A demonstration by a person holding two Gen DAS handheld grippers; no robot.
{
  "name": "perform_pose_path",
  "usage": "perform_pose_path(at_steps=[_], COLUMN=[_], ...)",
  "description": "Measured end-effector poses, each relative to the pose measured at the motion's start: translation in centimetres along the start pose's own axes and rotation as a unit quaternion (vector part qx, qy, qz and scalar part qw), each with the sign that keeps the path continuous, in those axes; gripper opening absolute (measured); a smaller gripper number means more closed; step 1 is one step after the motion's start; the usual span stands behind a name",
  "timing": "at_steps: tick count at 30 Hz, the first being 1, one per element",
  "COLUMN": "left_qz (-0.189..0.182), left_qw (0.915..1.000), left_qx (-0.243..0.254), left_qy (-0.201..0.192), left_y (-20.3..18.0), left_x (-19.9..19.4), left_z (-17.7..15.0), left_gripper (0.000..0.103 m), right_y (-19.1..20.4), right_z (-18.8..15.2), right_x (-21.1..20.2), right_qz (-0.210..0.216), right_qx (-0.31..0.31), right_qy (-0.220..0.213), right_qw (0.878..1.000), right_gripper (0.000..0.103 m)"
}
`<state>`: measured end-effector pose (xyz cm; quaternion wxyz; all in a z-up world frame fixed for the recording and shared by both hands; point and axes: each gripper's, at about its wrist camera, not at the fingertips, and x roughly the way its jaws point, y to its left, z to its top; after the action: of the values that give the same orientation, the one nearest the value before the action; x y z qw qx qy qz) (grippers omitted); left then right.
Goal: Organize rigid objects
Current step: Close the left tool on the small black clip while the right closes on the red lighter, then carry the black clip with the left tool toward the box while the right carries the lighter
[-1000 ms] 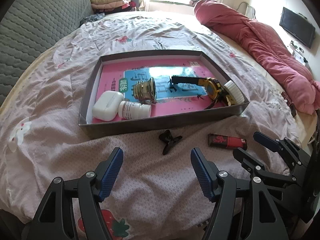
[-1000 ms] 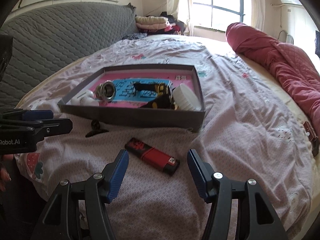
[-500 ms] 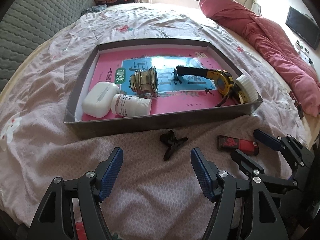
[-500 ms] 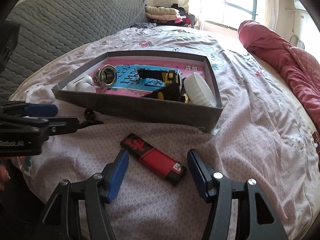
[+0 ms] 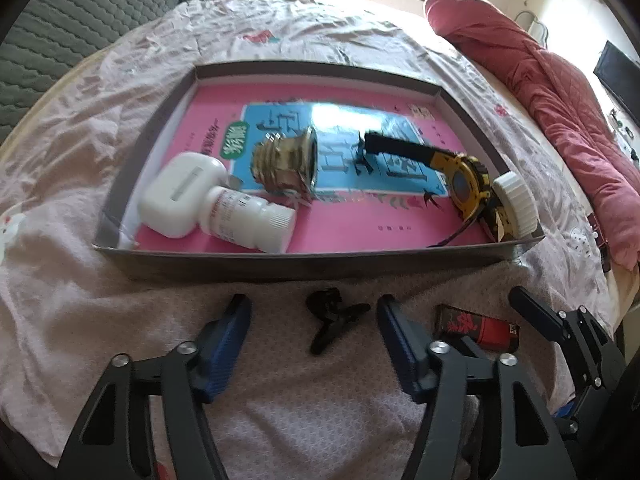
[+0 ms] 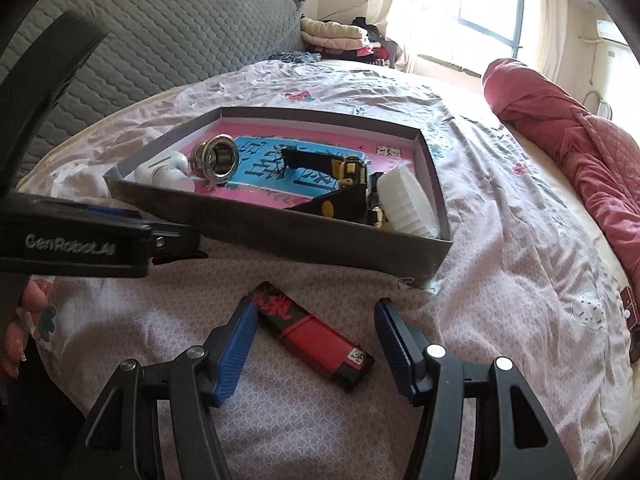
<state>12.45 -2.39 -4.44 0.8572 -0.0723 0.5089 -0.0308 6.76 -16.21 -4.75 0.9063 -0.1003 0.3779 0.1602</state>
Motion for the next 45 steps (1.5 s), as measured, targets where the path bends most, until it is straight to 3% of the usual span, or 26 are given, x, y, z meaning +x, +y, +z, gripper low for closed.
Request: perform_pose_path(at_steps=[2,6,10,17,20,25,31,45], left_qz=[0.0,0.001,0.001,0.001,-0.004,-0.04,-0.06,-0.07], left_qw=[1.0,0.9999,0.9998,0.9998,0.9998,0.9991,0.9982,0.9971], left_qx=[-0.002,-0.004,-0.006,-0.003,0.002,-0.007,-0.006,-0.008], left_qy=[0.01,0.016,0.019,0.018,0.017,0.012,0.001,-0.03], left_y=[-0.1,-0.1,0.0,0.2,0.6,1.7,2.5,2.9], left_x=[0.6,1.2,1.5,1.5,1.2,0.4,-0.4,-3.5], left_z=[0.0,0.0,0.3,0.2,0.0,-0.9,-1.7,-1.3], left_gripper=[0.057,0.055,0.051,0.042,0.035,0.034,0.033,0.033], right_y=[0.4,0.8,0.2,0.4,0.0,-1.2,-0.7,-0.6], right_z=[0.1,0.2,0.0,-0.2,-0.3,-0.4,-0.7,-0.4], right_x=[0.4,1.4,1.8,1.3,1.0,0.9,0.4,-1.0], right_qz=[-0.002,0.008,0.033,0.074,0.099,0.156,0.182,0.175], right_qx=[-0.02,-0.053,-0.048,-0.046,-0.024,0.041,0.071,0.089], right_qy=[0.001,0.013,0.02,0.022,0.026,0.037,0.044,0.017], right_qw=[1.0,0.998,0.998,0.996,0.994,0.986,0.98,0.98], right_gripper=[0.06,0.06,0.059,0.03,0.025,0.024,0.024,0.023])
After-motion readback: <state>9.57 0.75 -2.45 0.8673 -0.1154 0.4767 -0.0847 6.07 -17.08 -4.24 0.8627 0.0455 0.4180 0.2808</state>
